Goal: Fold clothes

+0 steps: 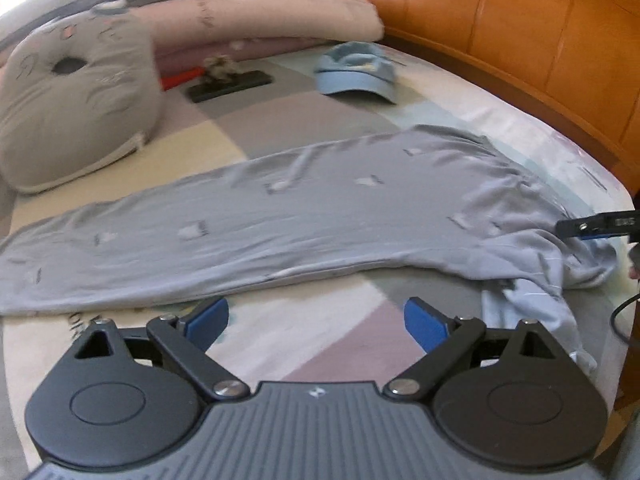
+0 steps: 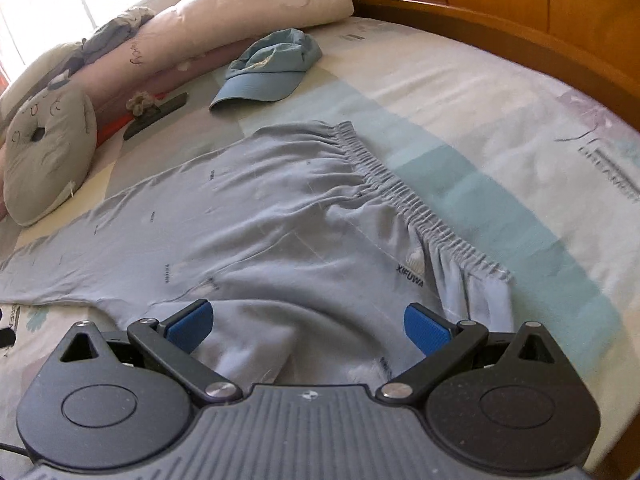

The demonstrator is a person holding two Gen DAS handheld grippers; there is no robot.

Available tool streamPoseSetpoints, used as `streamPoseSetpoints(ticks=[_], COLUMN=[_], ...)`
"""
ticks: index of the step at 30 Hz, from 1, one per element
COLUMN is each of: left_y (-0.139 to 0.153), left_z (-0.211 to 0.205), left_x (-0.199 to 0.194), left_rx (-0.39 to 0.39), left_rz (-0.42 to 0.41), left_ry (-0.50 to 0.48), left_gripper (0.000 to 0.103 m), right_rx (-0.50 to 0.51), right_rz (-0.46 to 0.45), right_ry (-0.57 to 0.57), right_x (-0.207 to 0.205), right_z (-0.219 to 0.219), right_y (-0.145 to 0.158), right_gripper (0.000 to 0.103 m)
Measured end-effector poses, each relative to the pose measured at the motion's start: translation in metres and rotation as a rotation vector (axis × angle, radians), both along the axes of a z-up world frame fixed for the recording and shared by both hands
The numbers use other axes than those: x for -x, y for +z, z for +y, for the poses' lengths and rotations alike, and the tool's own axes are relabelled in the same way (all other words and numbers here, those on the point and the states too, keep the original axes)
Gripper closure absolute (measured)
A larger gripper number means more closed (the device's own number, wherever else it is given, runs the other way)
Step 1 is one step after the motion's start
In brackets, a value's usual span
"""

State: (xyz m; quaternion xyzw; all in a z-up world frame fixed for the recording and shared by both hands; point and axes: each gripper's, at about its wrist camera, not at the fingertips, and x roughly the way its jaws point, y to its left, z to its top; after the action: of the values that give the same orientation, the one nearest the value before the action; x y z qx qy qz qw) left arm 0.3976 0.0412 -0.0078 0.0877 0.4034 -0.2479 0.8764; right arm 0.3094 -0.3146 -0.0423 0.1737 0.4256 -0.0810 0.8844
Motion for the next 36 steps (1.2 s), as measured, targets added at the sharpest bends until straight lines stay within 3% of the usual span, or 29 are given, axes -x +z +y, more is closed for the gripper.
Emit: streamPoseSetpoints(ticks=[4, 10, 19, 27, 30, 36], left_y=[0.001, -0.002, 0.002, 0.007, 0.008, -0.003], left_z=[-0.013, -0.028, -0.044, -0.068, -0.084, -0.122], left_x=[0.007, 0.023, 0.065, 0.121, 0.143, 0.185], left_rx=[-0.004, -0.010, -0.044, -0.079, -0.097, -0.145], left_rz=[-0.009, -0.004, -0.052, -0.119, -0.169, -0.231], left_ry=[0.005, -0.006, 0.075, 0.118, 0.093, 0.094], left_gripper=[0.008, 0.008, 0.008, 0.008, 0.008, 0.008], right_rx=[0.026, 0.032, 0.147, 0.209, 0.289, 0.284], right_rz=[0.028, -0.032, -0.056, -0.094, -0.160, -0.285], right_ry=[-0.056, -0.077, 0.127, 0.356, 0.416, 0.423], right_x=[0.006, 0.040, 0.045, 0.066, 0.077, 0.092], right_z=[-0.019, -0.020, -0.002, 0.012, 0.018, 0.013], right_y=[-0.020, 0.000, -0.004, -0.029, -0.041, -0.052], right_gripper=[0.000, 0.000, 0.000, 0.000, 0.000, 0.000])
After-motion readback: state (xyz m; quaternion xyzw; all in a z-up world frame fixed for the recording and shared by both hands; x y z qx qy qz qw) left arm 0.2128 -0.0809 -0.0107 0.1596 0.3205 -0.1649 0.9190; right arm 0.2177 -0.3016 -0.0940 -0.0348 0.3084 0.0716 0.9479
